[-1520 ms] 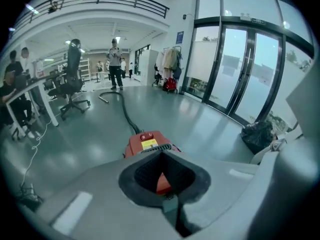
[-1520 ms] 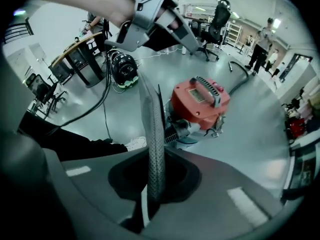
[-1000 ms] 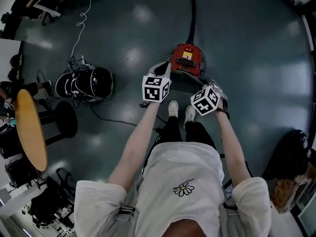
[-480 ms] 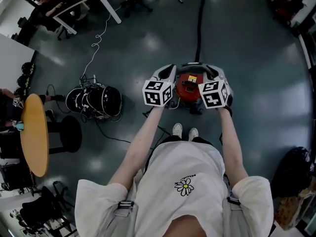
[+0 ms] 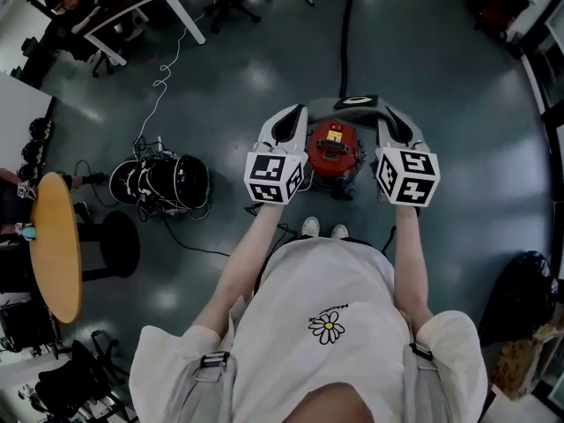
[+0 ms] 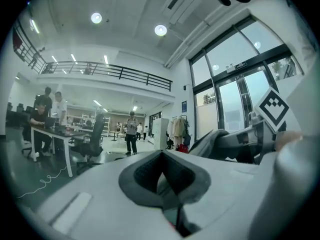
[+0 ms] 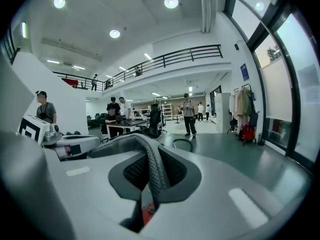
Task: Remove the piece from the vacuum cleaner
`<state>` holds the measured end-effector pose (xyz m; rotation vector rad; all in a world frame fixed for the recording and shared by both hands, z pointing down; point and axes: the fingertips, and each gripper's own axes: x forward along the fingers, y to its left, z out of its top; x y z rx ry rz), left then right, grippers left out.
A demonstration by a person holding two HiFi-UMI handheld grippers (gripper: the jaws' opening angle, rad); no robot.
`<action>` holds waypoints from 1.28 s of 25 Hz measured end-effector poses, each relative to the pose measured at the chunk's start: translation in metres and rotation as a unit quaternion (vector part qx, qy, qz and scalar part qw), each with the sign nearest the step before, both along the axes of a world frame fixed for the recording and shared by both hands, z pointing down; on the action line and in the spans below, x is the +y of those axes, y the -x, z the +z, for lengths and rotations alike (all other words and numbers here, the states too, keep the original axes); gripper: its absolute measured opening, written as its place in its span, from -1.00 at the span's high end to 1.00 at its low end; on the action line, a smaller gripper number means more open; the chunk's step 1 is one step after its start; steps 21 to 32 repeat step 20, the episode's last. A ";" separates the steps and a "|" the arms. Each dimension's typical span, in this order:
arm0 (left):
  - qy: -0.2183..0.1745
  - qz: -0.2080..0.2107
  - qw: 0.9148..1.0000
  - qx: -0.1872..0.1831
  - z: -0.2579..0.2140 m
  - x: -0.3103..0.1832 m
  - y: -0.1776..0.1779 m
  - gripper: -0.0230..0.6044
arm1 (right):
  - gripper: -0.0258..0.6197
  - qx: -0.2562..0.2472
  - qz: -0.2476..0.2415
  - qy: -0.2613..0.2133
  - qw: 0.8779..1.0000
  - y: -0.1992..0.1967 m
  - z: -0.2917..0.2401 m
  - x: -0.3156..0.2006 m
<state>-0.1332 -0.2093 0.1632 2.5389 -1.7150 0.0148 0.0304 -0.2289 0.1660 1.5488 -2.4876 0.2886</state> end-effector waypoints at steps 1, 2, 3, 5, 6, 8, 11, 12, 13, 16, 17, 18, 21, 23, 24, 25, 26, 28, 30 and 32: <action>-0.004 0.000 1.000 0.000 -0.005 0.000 -0.001 0.92 | 0.81 -0.001 0.002 -0.003 1.000 -0.001 -0.003 0.001; -0.006 0.000 1.000 0.001 -0.008 0.001 -0.001 0.92 | 0.81 -0.001 0.003 -0.005 1.000 -0.002 -0.006 0.002; -0.008 -0.001 1.000 0.002 -0.011 0.001 -0.001 0.92 | 0.81 -0.001 0.004 -0.007 1.000 -0.002 -0.008 0.003; -0.012 -0.002 1.000 0.004 -0.014 0.001 0.001 0.92 | 0.81 0.004 0.006 -0.013 1.000 -0.001 -0.011 0.004; -0.014 -0.002 1.000 0.005 -0.015 0.001 0.002 0.92 | 0.81 0.007 0.006 -0.016 1.000 -0.001 -0.012 0.005; -0.018 -0.002 1.000 0.005 -0.018 0.002 0.003 0.92 | 0.81 0.010 0.007 -0.021 1.000 0.000 -0.014 0.007; -0.021 -0.003 1.000 0.017 -0.023 0.004 0.006 0.92 | 0.81 0.004 0.007 -0.029 1.000 0.001 -0.019 0.011; -0.024 -0.004 0.999 0.020 -0.026 0.005 0.007 0.92 | 0.81 0.003 0.007 -0.033 0.999 0.002 -0.022 0.013; -0.027 -0.005 0.999 0.022 -0.029 0.005 0.009 0.92 | 0.81 0.002 0.007 -0.037 0.999 0.003 -0.025 0.014; -0.039 -0.007 0.999 0.023 -0.039 0.005 0.013 0.92 | 0.81 0.002 0.007 -0.048 0.999 0.006 -0.034 0.015; -0.042 -0.008 0.999 0.024 -0.042 0.005 0.014 0.92 | 0.81 0.002 0.006 -0.050 0.999 0.007 -0.036 0.015; -0.045 -0.010 0.999 0.026 -0.045 0.004 0.015 0.92 | 0.81 0.003 0.006 -0.051 0.999 0.008 -0.038 0.015; -0.050 -0.012 0.998 0.030 -0.051 0.004 0.017 0.92 | 0.81 0.007 0.007 -0.052 0.999 0.008 -0.042 0.014; -0.050 -0.012 0.998 0.030 -0.051 0.004 0.017 0.92 | 0.81 0.007 0.007 -0.052 0.999 0.008 -0.042 0.014; -0.050 -0.012 0.998 0.030 -0.051 0.004 0.017 0.92 | 0.81 0.007 0.007 -0.052 0.999 0.008 -0.042 0.014; -0.050 -0.012 0.998 0.030 -0.051 0.004 0.017 0.92 | 0.81 0.007 0.007 -0.052 0.999 0.008 -0.042 0.014; -0.050 -0.012 0.998 0.030 -0.051 0.004 0.017 0.92 | 0.81 0.007 0.007 -0.052 0.999 0.008 -0.042 0.014; -0.050 -0.012 0.998 0.030 -0.051 0.004 0.017 0.92 | 0.81 0.007 0.007 -0.052 0.999 0.008 -0.042 0.014; -0.050 -0.012 0.998 0.030 -0.051 0.004 0.017 0.92 | 0.81 0.007 0.007 -0.052 0.999 0.008 -0.042 0.014; -0.050 -0.012 0.998 0.030 -0.051 0.004 0.017 0.92 | 0.81 0.007 0.007 -0.052 0.999 0.008 -0.042 0.014</action>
